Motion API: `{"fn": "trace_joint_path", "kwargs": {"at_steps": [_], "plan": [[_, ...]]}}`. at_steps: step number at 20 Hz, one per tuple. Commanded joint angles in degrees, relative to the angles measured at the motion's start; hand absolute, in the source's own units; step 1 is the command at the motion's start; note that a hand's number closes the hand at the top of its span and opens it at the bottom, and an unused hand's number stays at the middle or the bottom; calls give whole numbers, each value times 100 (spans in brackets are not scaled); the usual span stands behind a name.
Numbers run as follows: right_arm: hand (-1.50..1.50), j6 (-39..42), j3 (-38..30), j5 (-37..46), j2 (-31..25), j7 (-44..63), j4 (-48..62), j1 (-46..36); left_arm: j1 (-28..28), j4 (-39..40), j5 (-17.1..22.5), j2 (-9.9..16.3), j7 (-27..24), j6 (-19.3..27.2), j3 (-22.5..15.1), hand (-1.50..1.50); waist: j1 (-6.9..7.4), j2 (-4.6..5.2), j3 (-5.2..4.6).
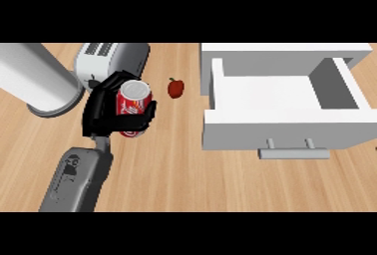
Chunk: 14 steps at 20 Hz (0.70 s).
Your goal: Pick up the can, place it into the drawer and close the drawer
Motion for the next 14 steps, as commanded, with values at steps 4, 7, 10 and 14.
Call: {"fn": "trace_joint_path", "kwargs": {"at_steps": [4, 7, 10, 14], "plan": [[-150, 59, -141, -48, -74, 7, 168, -183, -1161, 17, -300, -287, 1114, 520, -413, 150, -23, 10, 0], [-150, 82, -110, -135, -83, 337, -212, -66, -1652, 88, -401, -292, 1379, 837, -621, 150, -37, 9, -1], [-150, -81, -73, 280, 27, -226, 558, -496, -2247, 376, -355, -294, 1475, 1070, -698, 150, -33, 21, 0], [-150, 43, -393, -233, -204, 158, 192, -371, -2916, 647, -239, -296, 1768, 1525, -1060, 150, -69, 14, 0]]}}
